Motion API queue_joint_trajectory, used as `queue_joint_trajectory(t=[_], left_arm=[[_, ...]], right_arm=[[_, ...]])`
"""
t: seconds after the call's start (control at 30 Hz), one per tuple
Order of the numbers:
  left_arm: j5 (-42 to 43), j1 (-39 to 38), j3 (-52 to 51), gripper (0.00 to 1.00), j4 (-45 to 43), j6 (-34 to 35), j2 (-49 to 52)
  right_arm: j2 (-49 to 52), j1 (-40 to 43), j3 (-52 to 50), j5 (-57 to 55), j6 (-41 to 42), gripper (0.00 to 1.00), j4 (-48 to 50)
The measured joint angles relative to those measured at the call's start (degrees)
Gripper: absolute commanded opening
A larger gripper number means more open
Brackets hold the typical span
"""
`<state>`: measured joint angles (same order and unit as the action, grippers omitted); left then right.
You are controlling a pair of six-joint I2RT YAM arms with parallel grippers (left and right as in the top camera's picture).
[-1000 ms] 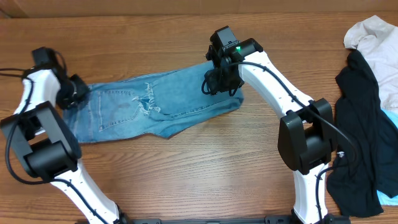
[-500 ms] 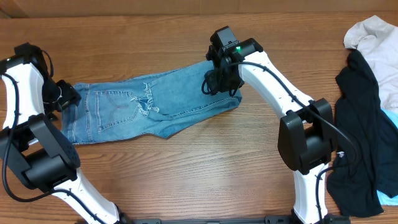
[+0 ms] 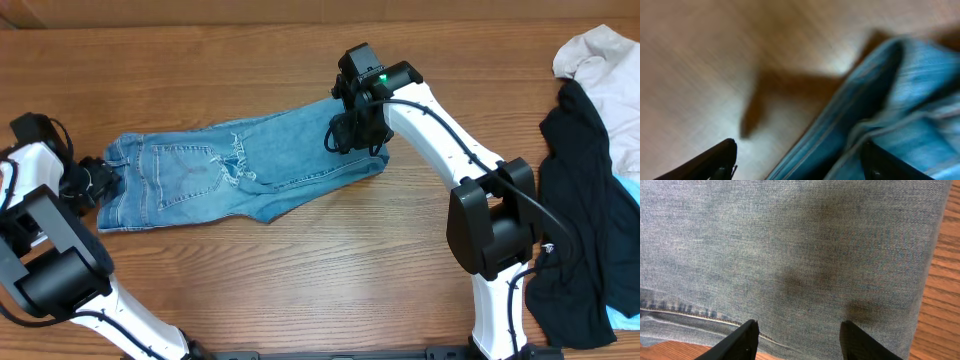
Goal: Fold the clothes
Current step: 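Grasp the waistband at the left end with the left gripper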
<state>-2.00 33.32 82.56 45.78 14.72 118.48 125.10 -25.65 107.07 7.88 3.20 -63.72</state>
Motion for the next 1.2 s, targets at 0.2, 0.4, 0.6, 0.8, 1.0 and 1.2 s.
queue_joint_trajectory(t=[0.2, 0.4, 0.6, 0.8, 1.0, 1.2], left_arm=[[6.38, 0.17, -2.34, 0.82, -4.76, -4.72, -0.63], [11.69, 0.55, -1.77, 0.82, -3.65, -6.4, -0.72], [16.41, 0.7, 0.17, 0.83, -0.96, -7.48, -0.7], [12.72, 0.7, 0.26, 0.83, -0.57, -7.43, -0.7], [8.9, 0.7, -0.79, 0.82, -2.27, -7.41, -0.7], [8.83, 0.7, -4.59, 0.78, -8.15, -7.67, -1.73]], right_arm=[[0.0, 0.0, 0.0, 0.02, 0.02, 0.56, 0.0], [0.0, 0.0, 0.0, 0.0, 0.02, 0.56, -0.04], [0.0, 0.0, 0.0, 0.02, -0.02, 0.56, -0.07], [0.0, 0.0, 0.0, 0.0, 0.0, 0.56, -0.07], [0.0, 0.0, 0.0, 0.0, 0.02, 0.56, -0.07], [0.0, 0.0, 0.0, 0.02, 0.0, 0.56, -0.11]])
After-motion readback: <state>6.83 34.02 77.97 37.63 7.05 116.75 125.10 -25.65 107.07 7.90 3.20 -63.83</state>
